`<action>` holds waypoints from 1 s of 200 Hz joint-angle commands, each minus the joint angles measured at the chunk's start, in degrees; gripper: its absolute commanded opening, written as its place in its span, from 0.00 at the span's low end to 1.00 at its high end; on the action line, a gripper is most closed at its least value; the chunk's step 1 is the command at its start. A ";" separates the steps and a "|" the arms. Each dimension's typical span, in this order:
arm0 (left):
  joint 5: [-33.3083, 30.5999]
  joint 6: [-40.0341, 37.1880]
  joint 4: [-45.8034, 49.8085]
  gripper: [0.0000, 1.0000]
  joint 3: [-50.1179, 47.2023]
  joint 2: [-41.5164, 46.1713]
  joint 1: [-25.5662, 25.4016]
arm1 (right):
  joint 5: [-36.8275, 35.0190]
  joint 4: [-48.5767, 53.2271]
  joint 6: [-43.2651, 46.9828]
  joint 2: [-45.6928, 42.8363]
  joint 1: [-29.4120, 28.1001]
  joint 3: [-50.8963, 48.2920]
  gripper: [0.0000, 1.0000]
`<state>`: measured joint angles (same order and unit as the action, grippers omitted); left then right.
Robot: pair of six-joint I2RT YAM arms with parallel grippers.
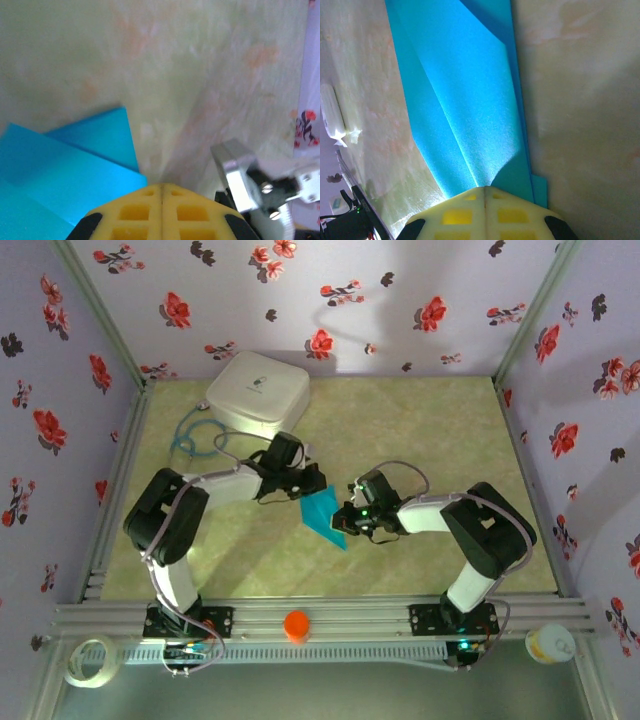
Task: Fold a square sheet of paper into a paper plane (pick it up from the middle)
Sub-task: Fourth fold the wing at the center of the table.
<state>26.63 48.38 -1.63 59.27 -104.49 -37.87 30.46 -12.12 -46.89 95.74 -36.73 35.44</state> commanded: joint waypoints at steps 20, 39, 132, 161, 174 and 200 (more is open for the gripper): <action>1.48 2.79 -3.99 0.00 -2.89 -4.83 -0.32 | -2.91 8.94 0.92 0.09 0.26 -1.47 0.00; 1.37 2.71 -5.42 0.00 -4.51 -5.45 0.39 | -2.60 9.20 0.91 -0.54 0.26 -1.04 0.00; 3.51 2.87 -10.94 0.00 -8.99 -6.74 2.23 | -3.73 10.67 -1.08 -1.85 -2.99 7.01 0.00; 3.63 2.98 -10.85 0.00 -8.76 -6.96 2.19 | -5.25 9.74 -1.17 2.20 -2.85 10.22 0.00; 3.71 3.02 -10.93 0.00 -8.89 -6.76 2.18 | -5.66 8.75 -1.17 3.60 -2.47 10.72 0.00; 3.70 3.08 -10.95 0.00 -8.90 -6.92 2.18 | -3.41 6.32 -2.13 6.96 -2.55 9.88 0.00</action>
<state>31.57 51.05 -13.47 51.57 -109.45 -36.18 26.85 -4.45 -47.81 99.88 -39.40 45.56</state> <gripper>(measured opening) 0.047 0.065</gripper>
